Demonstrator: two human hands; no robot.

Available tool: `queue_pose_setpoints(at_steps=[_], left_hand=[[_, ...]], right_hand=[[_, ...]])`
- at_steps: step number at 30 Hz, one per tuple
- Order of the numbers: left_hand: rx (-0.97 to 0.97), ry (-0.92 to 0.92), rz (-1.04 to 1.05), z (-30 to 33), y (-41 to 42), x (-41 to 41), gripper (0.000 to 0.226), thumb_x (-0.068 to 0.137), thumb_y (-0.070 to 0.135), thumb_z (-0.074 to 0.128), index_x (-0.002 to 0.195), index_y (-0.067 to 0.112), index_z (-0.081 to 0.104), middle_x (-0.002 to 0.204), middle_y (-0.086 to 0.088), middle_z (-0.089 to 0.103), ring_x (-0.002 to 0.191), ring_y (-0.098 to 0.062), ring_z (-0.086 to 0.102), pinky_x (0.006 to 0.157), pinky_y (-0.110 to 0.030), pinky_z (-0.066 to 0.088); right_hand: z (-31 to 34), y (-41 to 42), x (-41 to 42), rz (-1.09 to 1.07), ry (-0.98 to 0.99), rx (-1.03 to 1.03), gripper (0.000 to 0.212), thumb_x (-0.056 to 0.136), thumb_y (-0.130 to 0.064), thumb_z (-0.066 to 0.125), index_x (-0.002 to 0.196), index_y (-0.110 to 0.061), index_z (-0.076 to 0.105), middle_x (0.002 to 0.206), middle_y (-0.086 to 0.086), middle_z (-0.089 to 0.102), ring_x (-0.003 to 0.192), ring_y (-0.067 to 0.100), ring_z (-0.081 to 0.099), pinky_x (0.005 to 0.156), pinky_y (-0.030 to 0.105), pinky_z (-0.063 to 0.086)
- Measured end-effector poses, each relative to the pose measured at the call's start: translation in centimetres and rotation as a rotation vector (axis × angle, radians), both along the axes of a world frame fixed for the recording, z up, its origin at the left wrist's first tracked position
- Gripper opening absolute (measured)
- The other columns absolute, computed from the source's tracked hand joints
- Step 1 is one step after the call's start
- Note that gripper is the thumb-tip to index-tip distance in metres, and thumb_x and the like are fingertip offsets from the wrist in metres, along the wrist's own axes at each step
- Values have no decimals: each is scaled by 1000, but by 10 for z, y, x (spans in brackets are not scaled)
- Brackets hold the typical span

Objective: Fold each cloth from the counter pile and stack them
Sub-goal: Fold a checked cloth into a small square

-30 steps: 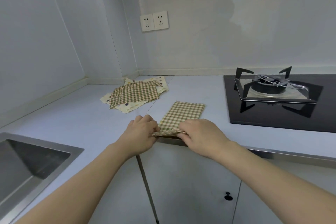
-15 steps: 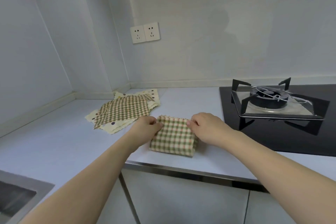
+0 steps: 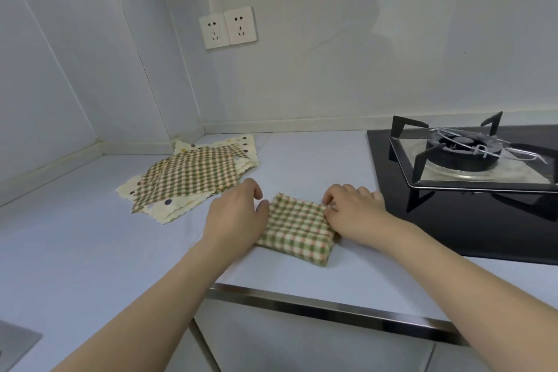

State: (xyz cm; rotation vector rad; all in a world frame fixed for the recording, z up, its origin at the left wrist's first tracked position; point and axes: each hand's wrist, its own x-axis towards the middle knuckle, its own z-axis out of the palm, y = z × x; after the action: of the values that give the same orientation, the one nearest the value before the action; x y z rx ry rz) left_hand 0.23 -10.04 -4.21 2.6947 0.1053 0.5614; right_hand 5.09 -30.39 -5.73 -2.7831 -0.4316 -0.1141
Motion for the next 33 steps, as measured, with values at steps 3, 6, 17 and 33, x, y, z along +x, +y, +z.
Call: queue_pose_setpoints(at_steps=[3, 6, 17, 33], left_hand=[[37, -211, -162, 1, -16, -35, 4, 93, 27, 52, 95, 23, 53, 86, 11, 51, 82, -12, 48, 72, -30, 42], [127, -37, -240, -10, -34, -54, 19, 94, 43, 48, 96, 26, 54, 97, 9, 51, 93, -15, 46, 83, -33, 41], [102, 498, -220, 5, -34, -78, 56, 76, 62, 58, 124, 41, 38, 128, 10, 29, 114, -15, 24, 95, -33, 20], [-697, 563, -119, 23, -31, 1, 36, 94, 52, 48, 108, 21, 62, 109, 3, 65, 95, -13, 60, 90, -33, 41]], right_hand=[[4, -3, -13, -1, 64, -12, 22, 93, -24, 35, 112, -32, 45, 120, -4, 47, 115, 21, 39, 89, 35, 21], [11, -5, -33, 7, 112, -38, 29, 92, -20, 34, 118, -28, 44, 123, 0, 46, 116, 23, 39, 90, 36, 22], [25, -9, -88, -108, 88, -249, 29, 91, -36, 35, 107, -15, 46, 118, 8, 51, 112, 28, 42, 93, 41, 25], [23, -15, -61, 87, 161, 790, 29, 83, -2, 52, 94, -30, 53, 92, -1, 65, 76, 17, 61, 65, 33, 49]])
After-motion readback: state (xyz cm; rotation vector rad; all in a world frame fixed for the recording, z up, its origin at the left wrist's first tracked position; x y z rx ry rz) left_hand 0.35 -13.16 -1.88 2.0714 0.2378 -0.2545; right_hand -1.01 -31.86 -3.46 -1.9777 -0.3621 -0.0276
